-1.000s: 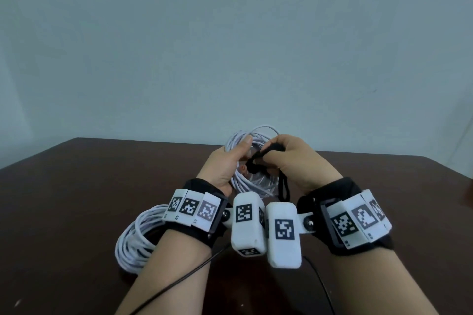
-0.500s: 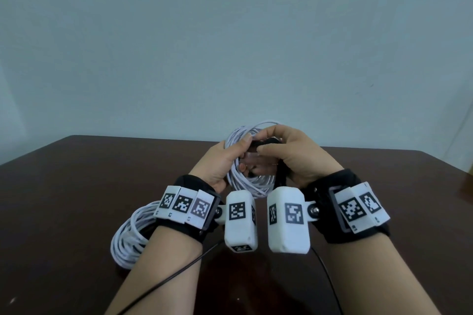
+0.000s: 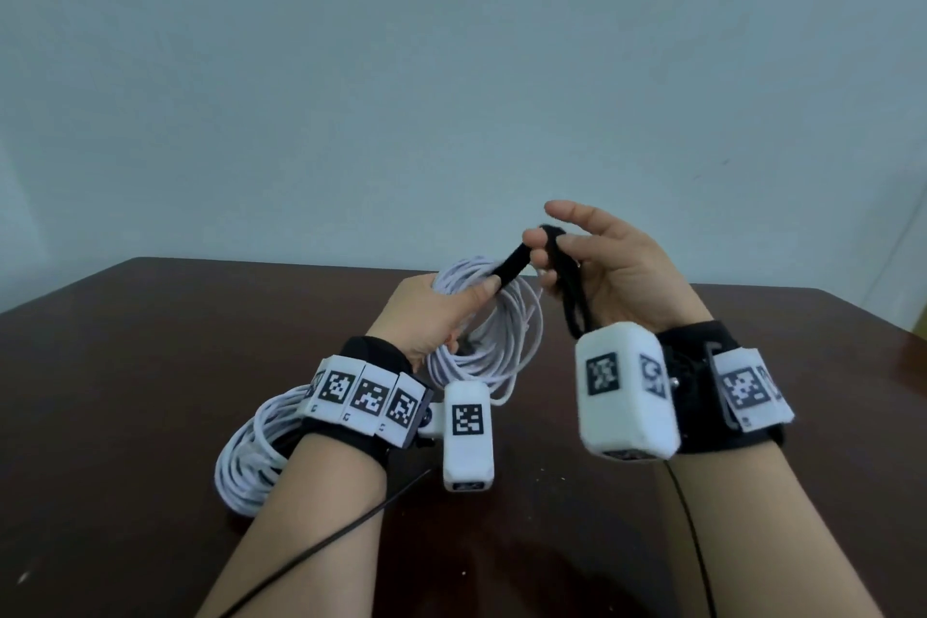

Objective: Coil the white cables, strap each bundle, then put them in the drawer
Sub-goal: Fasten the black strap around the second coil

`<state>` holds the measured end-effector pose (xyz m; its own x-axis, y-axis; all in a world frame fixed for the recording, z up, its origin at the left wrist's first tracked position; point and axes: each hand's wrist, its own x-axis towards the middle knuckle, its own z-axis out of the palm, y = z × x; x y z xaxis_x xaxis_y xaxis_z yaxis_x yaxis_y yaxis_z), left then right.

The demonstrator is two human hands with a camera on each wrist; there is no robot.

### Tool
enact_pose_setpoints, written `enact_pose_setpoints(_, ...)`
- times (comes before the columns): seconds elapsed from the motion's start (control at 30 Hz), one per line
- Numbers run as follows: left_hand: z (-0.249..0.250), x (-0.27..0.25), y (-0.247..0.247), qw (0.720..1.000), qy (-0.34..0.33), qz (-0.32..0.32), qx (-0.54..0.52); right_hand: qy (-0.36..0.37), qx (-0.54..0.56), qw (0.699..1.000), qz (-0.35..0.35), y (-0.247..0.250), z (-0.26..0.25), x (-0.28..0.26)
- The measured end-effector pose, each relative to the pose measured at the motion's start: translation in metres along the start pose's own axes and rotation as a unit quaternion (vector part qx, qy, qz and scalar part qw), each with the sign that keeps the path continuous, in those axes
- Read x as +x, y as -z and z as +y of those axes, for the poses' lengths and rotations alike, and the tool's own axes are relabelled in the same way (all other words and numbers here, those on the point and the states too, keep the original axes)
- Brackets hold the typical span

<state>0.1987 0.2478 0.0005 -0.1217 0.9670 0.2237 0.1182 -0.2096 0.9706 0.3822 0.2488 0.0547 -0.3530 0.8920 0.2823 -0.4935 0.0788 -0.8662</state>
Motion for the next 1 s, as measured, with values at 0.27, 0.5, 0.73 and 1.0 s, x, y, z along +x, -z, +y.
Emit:
enact_pose_setpoints(0.27, -0.007, 0.01, 0.024, 0.98, 0.007, 0.185, -0.073, 0.058, -0.606, 0.794, -0.008, 0.002, 0.028, 0.009)
enact_pose_setpoints(0.5, 0.001, 0.002, -0.008, 0.986, 0.05, 0.033, -0.155, 0.163, -0.553, 0.817, 0.006, -0.016, 0.038, 0.009)
enact_pose_setpoints(0.73, 0.004, 0.004, -0.001, 0.985, 0.0, 0.089, -0.147, 0.088, -0.428, 0.899, -0.028, -0.014, 0.031, 0.007)
enact_pose_setpoints(1.0, -0.011, 0.011, 0.025, 0.964, 0.042, 0.247, -0.085, 0.163, -0.371, 0.898, 0.17, -0.004, 0.014, 0.007)
